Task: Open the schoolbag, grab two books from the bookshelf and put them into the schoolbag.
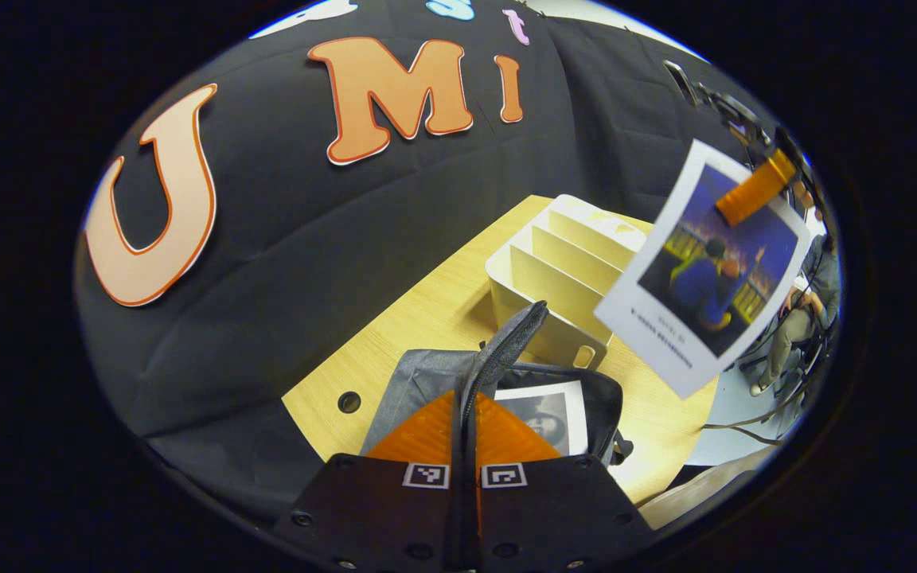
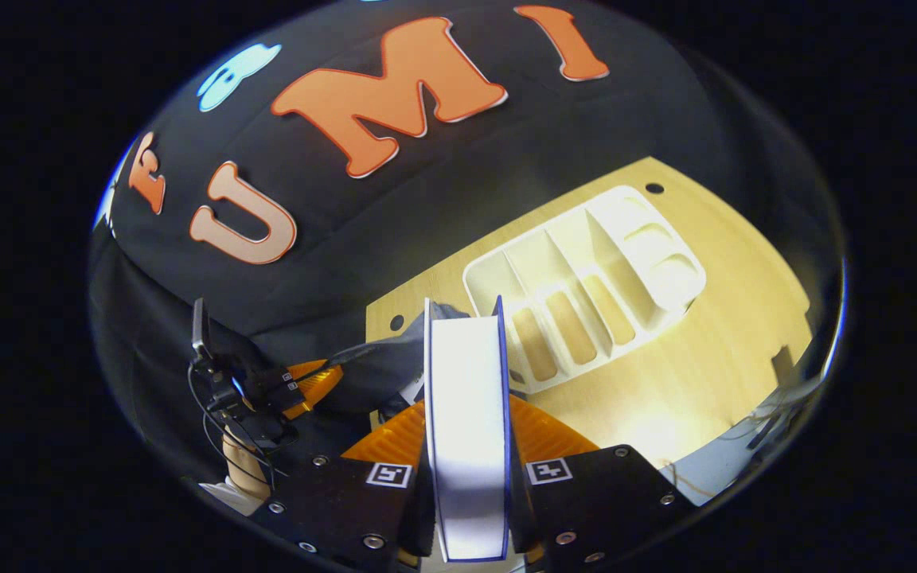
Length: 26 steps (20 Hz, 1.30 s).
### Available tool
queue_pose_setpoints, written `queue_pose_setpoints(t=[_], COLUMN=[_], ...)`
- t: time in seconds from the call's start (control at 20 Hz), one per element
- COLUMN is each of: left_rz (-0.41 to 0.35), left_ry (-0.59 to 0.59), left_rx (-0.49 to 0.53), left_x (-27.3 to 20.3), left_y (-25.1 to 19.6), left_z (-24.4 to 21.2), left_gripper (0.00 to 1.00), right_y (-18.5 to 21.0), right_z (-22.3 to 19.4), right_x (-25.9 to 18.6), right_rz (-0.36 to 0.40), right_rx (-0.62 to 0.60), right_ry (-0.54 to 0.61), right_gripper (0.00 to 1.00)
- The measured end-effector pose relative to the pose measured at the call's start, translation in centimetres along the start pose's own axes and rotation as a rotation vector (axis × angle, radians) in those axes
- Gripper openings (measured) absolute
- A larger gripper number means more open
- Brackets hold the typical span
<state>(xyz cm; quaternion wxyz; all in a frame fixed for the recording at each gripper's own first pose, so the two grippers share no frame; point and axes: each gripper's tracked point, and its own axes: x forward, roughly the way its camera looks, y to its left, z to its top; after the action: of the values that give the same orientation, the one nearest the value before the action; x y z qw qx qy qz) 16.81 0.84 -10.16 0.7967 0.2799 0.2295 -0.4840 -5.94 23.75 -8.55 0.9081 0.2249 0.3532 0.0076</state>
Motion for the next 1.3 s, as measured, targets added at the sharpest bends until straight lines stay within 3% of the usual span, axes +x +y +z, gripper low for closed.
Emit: queue_pose_setpoints(t=[0.4,0.55,0.85,1.15,1.2,1.25,1.3], left_rz=[-0.012,-0.020,-0.017,-0.049,-0.049,-0.060,-0.067], left_ry=[0.042,0.050,0.055,0.034,0.031,0.027,0.018], left_rx=[0.052,0.068,0.127,0.182,0.182,0.174,0.164], left_x=[-0.1,0.0,-0.4,-0.7,-0.8,-1.1,-1.0], left_y=[0.4,0.1,-1.0,-3.5,-3.7,-4.1,-4.5], left_z=[0.7,1.1,2.3,2.8,3.0,3.0,3.2], left_gripper=[0.01,0.01,0.01,0.01,0.01,0.00,0.00], right_y=[-2.5,-2.3,-0.5,4.1,4.7,5.1,5.1], right_z=[-6.0,-6.9,-8.2,-9.5,-9.8,-10.1,-10.3], right_x=[8.4,11.0,16.4,22.3,23.2,23.9,24.5], right_rz=[0.171,0.250,0.320,0.330,0.326,0.319,0.293], right_rx=[0.352,0.472,0.638,0.678,0.685,0.686,0.673], right_ry=[-0.004,-0.033,-0.088,-0.186,-0.177,-0.171,-0.173], right_gripper=[0.37,0.37,0.37,0.38,0.49,0.39,0.39])
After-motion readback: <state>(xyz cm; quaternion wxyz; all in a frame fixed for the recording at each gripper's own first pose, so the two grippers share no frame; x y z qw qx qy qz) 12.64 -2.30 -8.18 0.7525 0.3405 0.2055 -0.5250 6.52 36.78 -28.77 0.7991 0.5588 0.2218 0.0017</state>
